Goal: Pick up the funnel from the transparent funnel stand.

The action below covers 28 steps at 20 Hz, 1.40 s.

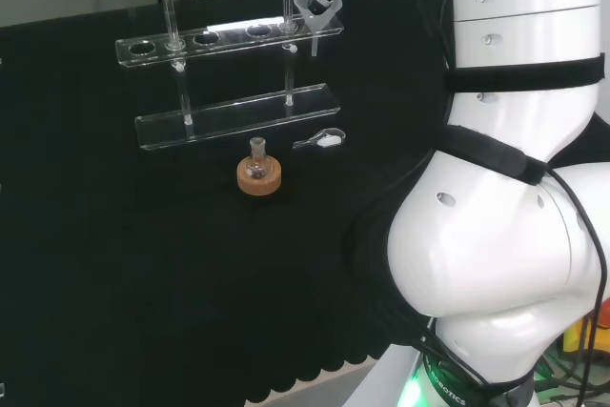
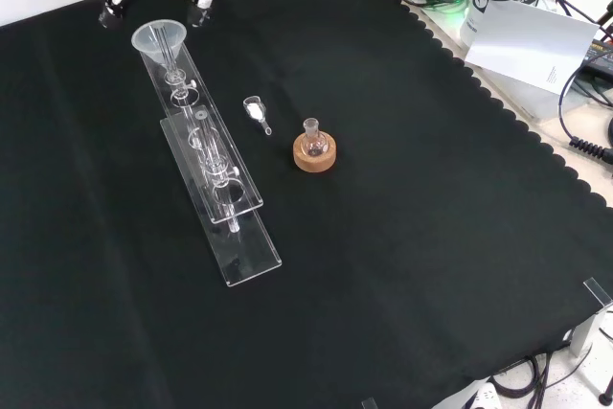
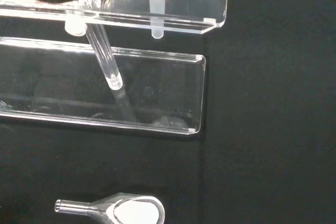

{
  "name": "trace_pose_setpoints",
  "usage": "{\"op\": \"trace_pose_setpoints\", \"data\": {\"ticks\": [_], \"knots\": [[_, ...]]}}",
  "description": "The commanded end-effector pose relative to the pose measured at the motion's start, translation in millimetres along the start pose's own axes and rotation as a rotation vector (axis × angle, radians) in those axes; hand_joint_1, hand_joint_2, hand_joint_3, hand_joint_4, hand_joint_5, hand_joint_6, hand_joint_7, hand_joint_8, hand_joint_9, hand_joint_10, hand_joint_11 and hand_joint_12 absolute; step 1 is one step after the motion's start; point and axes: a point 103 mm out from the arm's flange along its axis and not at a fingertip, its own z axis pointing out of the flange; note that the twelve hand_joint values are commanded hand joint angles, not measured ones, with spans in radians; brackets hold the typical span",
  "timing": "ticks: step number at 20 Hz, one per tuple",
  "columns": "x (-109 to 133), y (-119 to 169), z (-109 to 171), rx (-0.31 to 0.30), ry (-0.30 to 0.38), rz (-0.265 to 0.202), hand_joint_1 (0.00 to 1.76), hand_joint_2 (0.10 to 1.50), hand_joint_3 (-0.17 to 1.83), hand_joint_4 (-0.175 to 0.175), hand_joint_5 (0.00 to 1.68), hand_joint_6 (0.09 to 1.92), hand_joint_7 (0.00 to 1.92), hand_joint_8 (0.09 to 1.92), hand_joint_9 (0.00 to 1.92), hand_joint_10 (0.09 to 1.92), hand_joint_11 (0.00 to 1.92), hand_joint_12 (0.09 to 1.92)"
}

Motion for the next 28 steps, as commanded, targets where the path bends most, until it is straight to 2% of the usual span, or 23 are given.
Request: {"op": "trace_pose_setpoints", "data": {"ticks": [1, 6, 14, 28], "knots": [[2.1, 3.5, 3.6, 0.018, -0.002, -0.008, 0.72, 0.58, 0.60, -0.025, 0.00, 0.09, 0.00, 0.53, 0.18, 0.82, 0.16, 1.44], [4.2, 6.8, 8.5, 0.038, -0.010, -0.015, 0.72, 0.58, 0.60, -0.024, 0.00, 0.09, 0.00, 0.41, 0.13, 0.84, 0.16, 1.43], [6.5, 11.7, 16.3, 0.063, -0.054, -0.018, 0.71, 0.57, 0.59, -0.024, 0.00, 0.09, 0.00, 0.36, 0.10, 0.85, 0.15, 1.43], [4.1, 17.6, 18.2, 0.050, -0.099, -0.012, 0.72, 0.56, 0.57, -0.028, 0.00, 0.09, 0.00, 0.32, 0.09, 0.85, 0.13, 1.44]]}}
